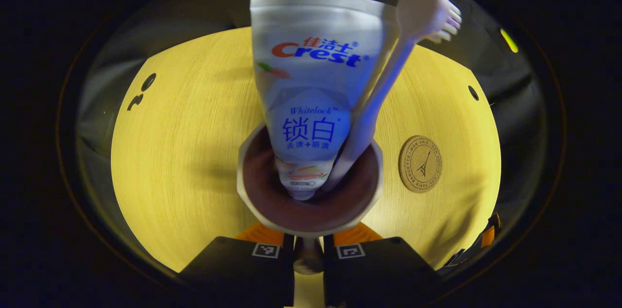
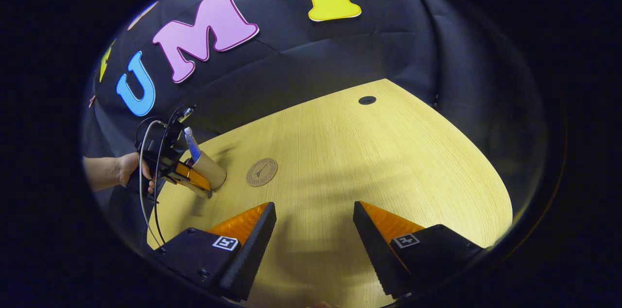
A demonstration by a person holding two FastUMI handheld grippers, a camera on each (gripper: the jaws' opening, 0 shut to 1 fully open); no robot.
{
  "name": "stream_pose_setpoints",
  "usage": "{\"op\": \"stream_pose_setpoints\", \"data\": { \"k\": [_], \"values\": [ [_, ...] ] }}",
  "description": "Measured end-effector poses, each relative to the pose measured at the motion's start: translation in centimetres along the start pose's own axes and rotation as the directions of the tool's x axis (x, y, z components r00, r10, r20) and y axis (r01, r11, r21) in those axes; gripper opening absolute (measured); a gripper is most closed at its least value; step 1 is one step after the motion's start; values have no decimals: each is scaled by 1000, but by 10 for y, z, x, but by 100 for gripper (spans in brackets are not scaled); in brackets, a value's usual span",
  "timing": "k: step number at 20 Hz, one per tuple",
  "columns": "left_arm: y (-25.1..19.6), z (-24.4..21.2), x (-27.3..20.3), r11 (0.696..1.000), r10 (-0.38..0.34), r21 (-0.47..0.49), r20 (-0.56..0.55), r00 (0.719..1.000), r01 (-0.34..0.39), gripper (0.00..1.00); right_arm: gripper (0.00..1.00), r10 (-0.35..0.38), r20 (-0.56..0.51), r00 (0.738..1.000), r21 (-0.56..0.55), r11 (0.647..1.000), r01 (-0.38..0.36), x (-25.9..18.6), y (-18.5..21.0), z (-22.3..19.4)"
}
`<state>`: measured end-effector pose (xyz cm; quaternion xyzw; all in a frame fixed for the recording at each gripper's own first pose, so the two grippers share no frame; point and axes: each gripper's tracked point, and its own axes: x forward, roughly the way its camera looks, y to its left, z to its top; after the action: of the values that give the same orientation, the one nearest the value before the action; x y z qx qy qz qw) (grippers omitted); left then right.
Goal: Put the toothbrush and toothpaste on the desktop into the cup, then pick up the cup and place it on the coaster on the desktop.
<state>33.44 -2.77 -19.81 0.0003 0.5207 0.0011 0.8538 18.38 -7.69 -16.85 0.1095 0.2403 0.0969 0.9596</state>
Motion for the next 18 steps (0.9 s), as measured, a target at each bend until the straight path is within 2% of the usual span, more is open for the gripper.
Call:
{"op": "stream_pose_setpoints", "data": {
  "k": [6, 16, 17, 18],
  "values": [
    [-15, 10, -20, 996, -14, 88, 40, 999, 10, 28, 98, -25, 6, 1000, -3, 1000, 25, 2, -4, 2],
    [-103, 10, -26, 964, -95, 252, 33, 995, 84, 28, 98, -48, 48, 998, -6, 999, 48, -12, -16, 8],
    [-111, 9, -22, 960, -96, 266, 28, 995, 85, 32, 98, -47, 52, 998, 2, 999, 47, -15, -16, 9],
    [-119, 10, -21, 956, -96, 280, 26, 995, 85, 28, 98, -47, 57, 997, 16, 999, 46, -17, -16, 9]
  ]
}}
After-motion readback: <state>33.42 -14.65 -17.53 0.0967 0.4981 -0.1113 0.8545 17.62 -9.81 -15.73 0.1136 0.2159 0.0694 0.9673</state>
